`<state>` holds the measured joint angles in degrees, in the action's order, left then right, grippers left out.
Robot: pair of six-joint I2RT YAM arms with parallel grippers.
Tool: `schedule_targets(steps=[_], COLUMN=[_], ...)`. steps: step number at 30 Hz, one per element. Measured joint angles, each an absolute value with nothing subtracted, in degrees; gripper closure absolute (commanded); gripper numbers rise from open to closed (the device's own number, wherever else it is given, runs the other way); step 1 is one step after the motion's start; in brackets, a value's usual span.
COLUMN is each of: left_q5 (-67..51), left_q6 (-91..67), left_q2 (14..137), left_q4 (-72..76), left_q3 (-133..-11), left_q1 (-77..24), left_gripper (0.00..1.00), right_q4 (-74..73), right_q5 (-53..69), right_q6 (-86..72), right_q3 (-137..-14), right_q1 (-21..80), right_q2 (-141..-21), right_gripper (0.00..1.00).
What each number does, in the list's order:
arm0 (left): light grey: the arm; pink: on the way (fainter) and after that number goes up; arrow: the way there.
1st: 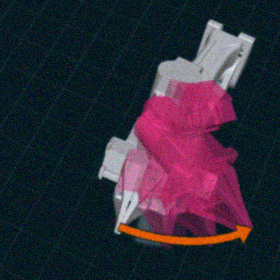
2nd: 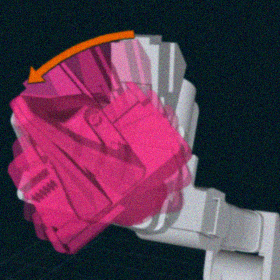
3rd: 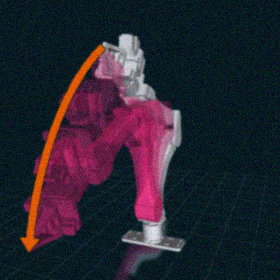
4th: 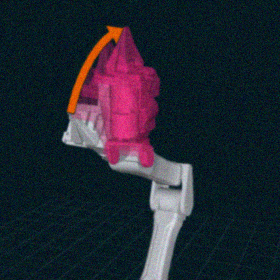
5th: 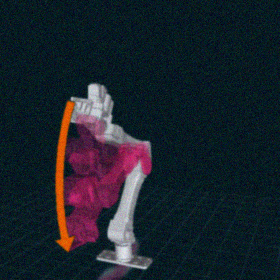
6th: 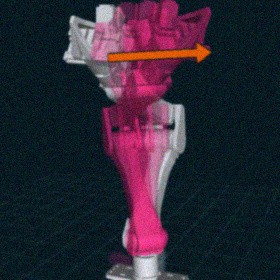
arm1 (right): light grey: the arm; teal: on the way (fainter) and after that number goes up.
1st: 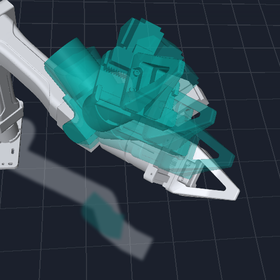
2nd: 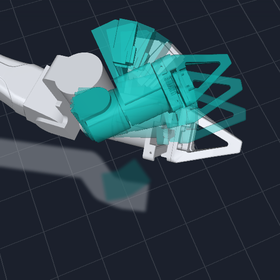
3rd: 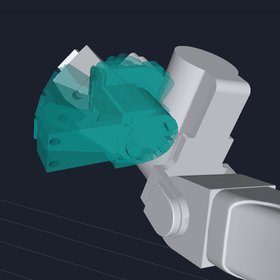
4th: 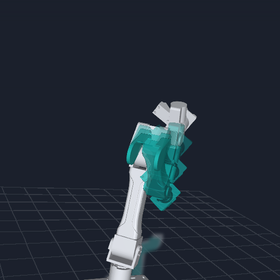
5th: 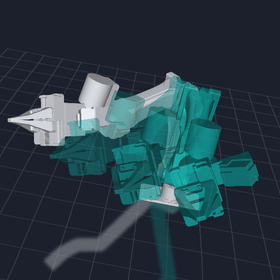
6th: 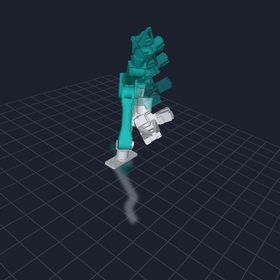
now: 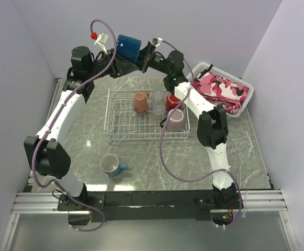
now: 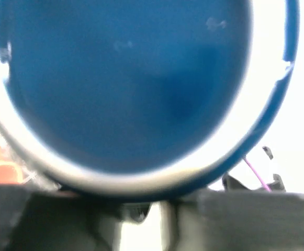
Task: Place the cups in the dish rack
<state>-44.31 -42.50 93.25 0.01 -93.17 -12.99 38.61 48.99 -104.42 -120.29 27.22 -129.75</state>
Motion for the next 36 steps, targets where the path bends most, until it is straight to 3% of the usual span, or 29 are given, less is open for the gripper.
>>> schedule_targets(steps=[4, 11, 16, 17, 18, 20, 21, 28, 36], left_q5=[-46.7, -47.3, -48.8, -49.2, -50.1, -51.1, -50.6, -43.5, -41.6], left_q6=[-44.7, -44.4, -39.8, -38.6, -36.4, -30.4, -27.7, -15.7, -13.6], left_q2=[93.6, 93.6, 93.6, 93.6, 93.6, 93.6, 93.6, 88.3, 86.5], left_q4=[-1.0, -2.3, -10.3, -12.4, -15.4, -22.4, -24.6, -30.2, -29.9], left_q3=[-93.9, -94.4, -98.1, -99.2, -100.5, -103.4, -104.6, -100.7, -92.1], left_q1=[-13.4, -13.1, -12.4, -12.4, -12.3, -12.3, -11.6, -1.8, -4.2], left_gripper=[0.98, 0.99, 0.99, 0.99, 0.99, 0.99, 0.99, 0.99, 0.99], right_q4=[40.0, 40.6, 41.5, 41.7, 41.8, 40.8, 40.1, 30.2, 24.0], right_q5=[48.7, 48.6, 47.7, 47.3, 46.9, 48.8, 50.4, 57.1, 58.7], right_q6=[-105.4, -105.4, -105.4, -105.3, -104.9, -102.2, -100.2, -86.9, -80.0], right_q3=[-118.1, -117.4, -113.2, -111.5, -109.0, -102.9, -99.4, -81.8, -77.4], right_q1=[26.9, 27.0, 27.2, 27.1, 27.2, 26.9, 26.3, 18.2, 15.6], right_q2=[-129.3, -129.0, -126.4, -125.2, -123.5, -118.9, -116.6, -103.4, -100.4], right_gripper=[1.0, 1.0, 0.71, 0.63, 0.43, 0.35, 0.01, 0.0, 0.0])
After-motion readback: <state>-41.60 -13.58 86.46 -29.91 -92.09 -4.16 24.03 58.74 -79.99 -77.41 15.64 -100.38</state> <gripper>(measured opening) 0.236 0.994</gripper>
